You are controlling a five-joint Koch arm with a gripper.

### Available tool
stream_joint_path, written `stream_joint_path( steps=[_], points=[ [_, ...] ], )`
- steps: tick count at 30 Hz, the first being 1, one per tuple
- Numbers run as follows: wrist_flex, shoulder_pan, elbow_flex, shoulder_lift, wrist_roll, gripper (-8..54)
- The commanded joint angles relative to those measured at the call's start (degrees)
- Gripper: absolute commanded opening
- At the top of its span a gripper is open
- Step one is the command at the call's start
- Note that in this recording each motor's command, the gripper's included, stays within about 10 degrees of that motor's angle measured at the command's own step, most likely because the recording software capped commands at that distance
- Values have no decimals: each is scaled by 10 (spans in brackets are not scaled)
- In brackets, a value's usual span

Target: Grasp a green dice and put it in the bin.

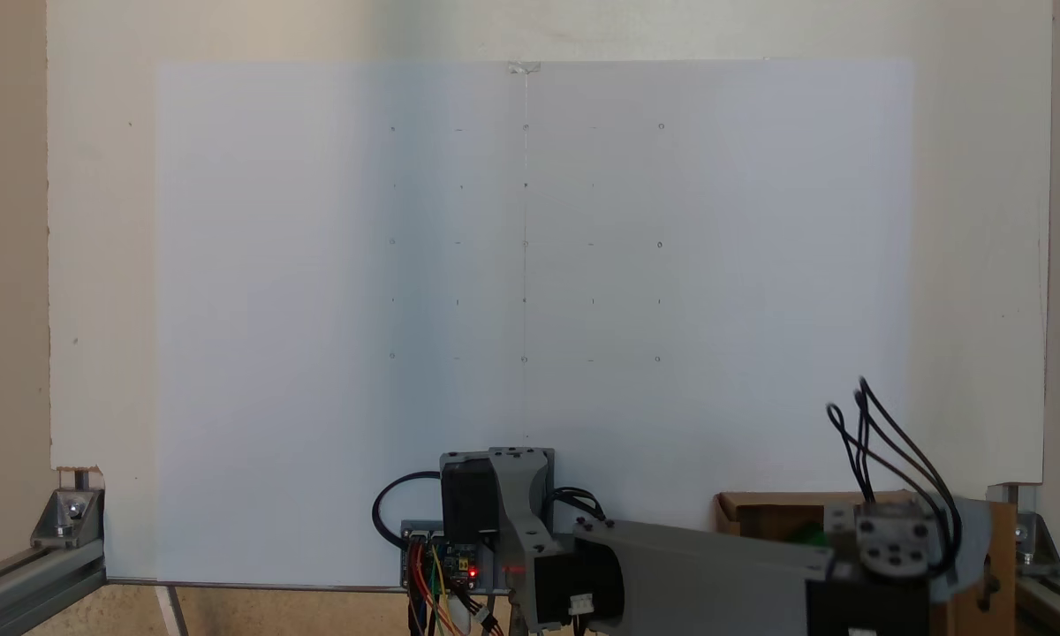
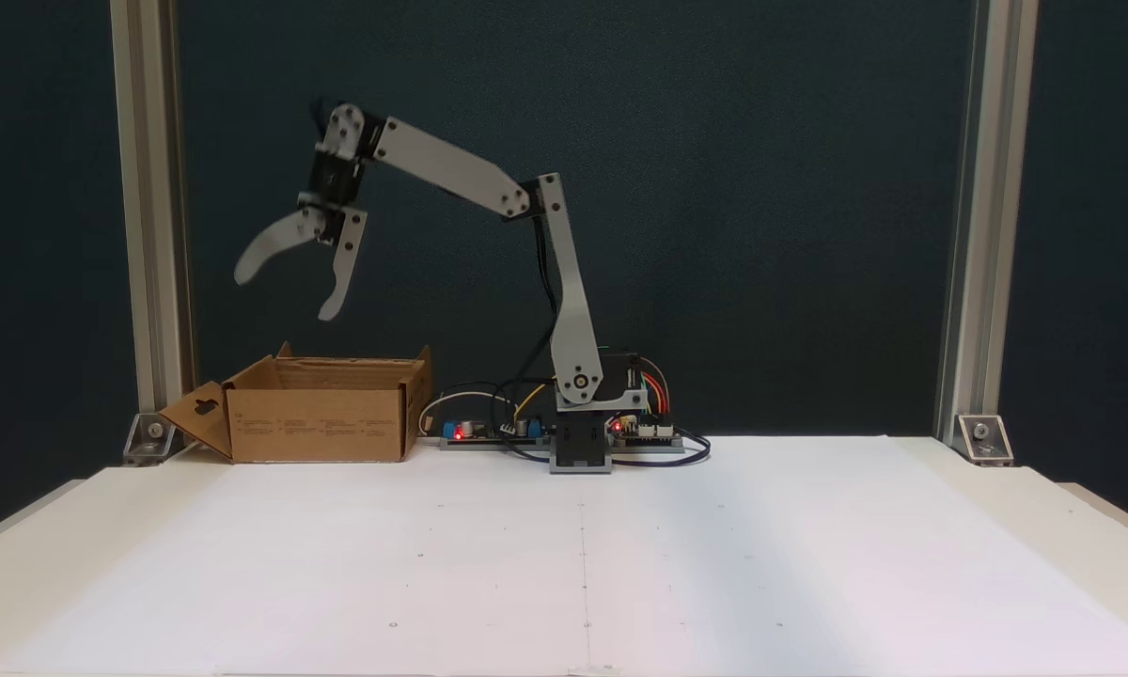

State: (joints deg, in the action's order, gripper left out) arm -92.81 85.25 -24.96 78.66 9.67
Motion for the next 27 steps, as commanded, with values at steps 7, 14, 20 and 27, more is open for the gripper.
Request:
stream_joint_path(
  steps=[7, 14, 20, 27],
  points=[
    [-4, -231, 15, 49, -63, 452],
    [-3, -432, 15, 69, -71, 451],
    [-3, -592, 15, 72, -75, 450],
    [-1, -778, 15, 70, -106, 450]
  ],
)
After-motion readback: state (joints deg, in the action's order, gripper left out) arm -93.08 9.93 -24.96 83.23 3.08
